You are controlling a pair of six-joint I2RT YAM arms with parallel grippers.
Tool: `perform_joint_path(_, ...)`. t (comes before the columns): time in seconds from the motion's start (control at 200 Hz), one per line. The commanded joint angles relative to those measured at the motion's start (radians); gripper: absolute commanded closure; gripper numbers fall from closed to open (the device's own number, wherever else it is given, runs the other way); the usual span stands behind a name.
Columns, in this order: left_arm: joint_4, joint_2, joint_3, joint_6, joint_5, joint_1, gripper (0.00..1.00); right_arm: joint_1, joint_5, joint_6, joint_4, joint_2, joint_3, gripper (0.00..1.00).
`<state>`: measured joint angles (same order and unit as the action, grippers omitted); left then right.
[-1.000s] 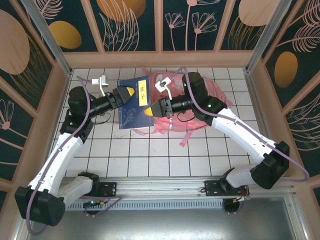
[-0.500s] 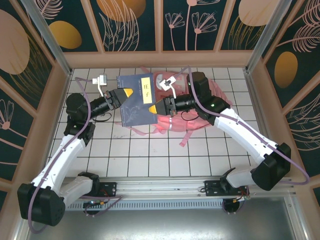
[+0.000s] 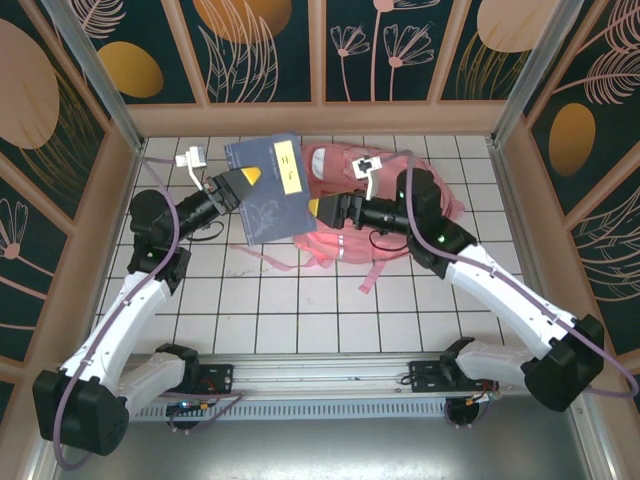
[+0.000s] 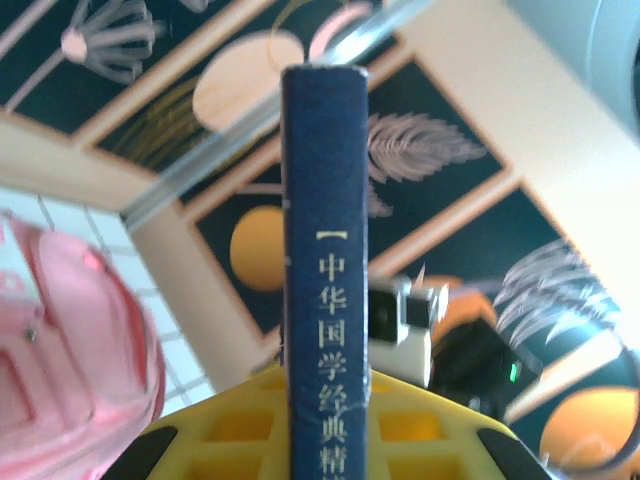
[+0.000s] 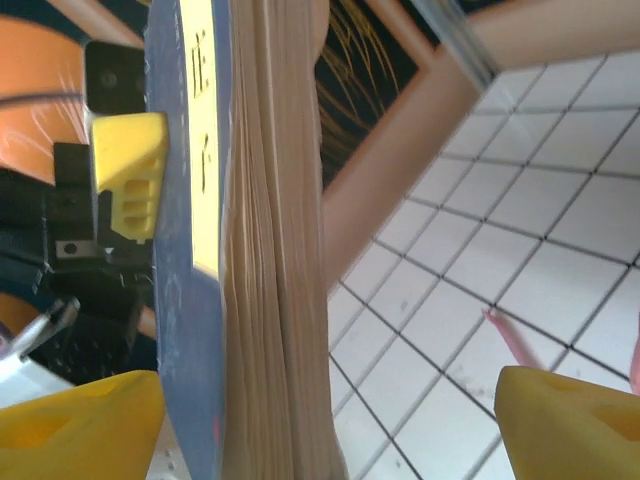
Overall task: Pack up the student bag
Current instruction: Pick up the book from the bottom-center of the table.
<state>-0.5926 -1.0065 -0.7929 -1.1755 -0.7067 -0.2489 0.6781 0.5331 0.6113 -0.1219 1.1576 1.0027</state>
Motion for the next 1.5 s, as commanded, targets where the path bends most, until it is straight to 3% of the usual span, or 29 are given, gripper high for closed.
perform_joint_path(0.0,-0.249,0.031,0.041,-0.116,0.234,-0.002,1.0,0.037,-0.152,0.174,-0.359,-0.037,-0.098,0.15)
perform_joint_path(0.16,-0.373,0.02,0.064,-0.206,0.417,-0.01,1.0,0.051,-0.255,0.321,-0.575,-0.036,-0.188,0.13)
perform_joint_path(0.38,-0.391,-0.039,-0.002,-0.274,0.446,-0.021,1.0,0.123,-0.225,0.308,-0.81,0.051,-0.175,0.08)
perform_joint_path(0.435,-0.388,-0.046,-0.012,-0.276,0.447,-0.023,1.0,0.14,-0.226,0.304,-0.82,0.072,-0.152,0.01)
perform_joint_path(0.921,-0.373,-0.071,-0.038,-0.297,0.47,-0.05,1.0,0.212,-0.254,0.266,-0.876,0.307,0.025,0.03)
perform_joint_path(1.311,-0.34,-0.047,-0.004,-0.229,0.516,-0.086,1.0,0.213,-0.367,0.325,-0.99,0.429,0.105,0.42)
perform_joint_path(1.416,-0.339,-0.044,0.007,-0.219,0.526,-0.088,1.0,0.215,-0.381,0.34,-1.007,0.442,0.111,0.6)
perform_joint_path(1.496,-0.339,-0.046,0.017,-0.216,0.533,-0.091,1.0,0.218,-0.4,0.34,-0.997,0.441,0.113,0.85)
